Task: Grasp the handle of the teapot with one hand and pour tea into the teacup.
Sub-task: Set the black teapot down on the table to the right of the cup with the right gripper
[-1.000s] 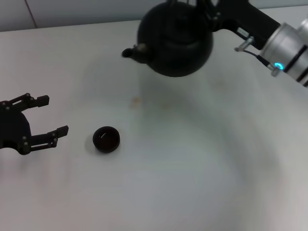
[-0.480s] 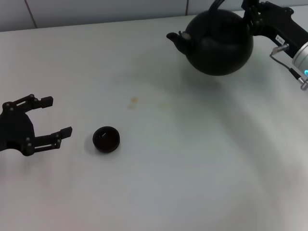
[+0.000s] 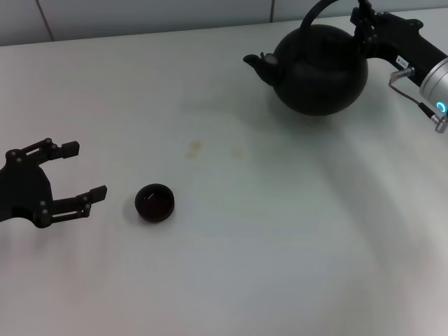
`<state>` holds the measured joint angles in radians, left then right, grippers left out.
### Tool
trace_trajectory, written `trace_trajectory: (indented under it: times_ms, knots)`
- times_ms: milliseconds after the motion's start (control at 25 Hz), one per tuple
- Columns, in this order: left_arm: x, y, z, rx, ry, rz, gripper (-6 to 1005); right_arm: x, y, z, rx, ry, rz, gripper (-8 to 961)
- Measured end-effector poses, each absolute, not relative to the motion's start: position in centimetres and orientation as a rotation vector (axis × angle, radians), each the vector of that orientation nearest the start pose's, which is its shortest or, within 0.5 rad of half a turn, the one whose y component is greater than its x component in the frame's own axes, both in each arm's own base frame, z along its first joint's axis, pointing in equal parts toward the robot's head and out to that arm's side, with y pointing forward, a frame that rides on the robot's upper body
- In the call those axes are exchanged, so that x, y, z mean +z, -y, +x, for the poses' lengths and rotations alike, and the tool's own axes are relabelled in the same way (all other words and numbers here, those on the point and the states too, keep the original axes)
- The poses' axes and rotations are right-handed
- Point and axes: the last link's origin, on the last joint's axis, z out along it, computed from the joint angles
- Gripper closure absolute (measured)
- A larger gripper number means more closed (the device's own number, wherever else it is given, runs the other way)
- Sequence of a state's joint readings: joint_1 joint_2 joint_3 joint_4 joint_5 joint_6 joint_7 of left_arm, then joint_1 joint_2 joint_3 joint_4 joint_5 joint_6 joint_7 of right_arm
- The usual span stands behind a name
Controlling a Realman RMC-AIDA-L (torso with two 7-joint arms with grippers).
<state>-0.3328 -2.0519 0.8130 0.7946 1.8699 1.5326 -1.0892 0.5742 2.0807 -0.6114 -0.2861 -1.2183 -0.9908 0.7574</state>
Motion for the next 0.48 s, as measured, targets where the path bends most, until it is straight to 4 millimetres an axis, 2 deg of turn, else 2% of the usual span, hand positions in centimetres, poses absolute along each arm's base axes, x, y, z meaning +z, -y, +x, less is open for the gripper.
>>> trace_trajectory:
  times_ms: [480]
  knots:
    - [2.36,-29.89,-29.89,-0.541,0.251,-2.642,133,1.7,-39.91,31.54,0.656,-0.669,-1.821,871]
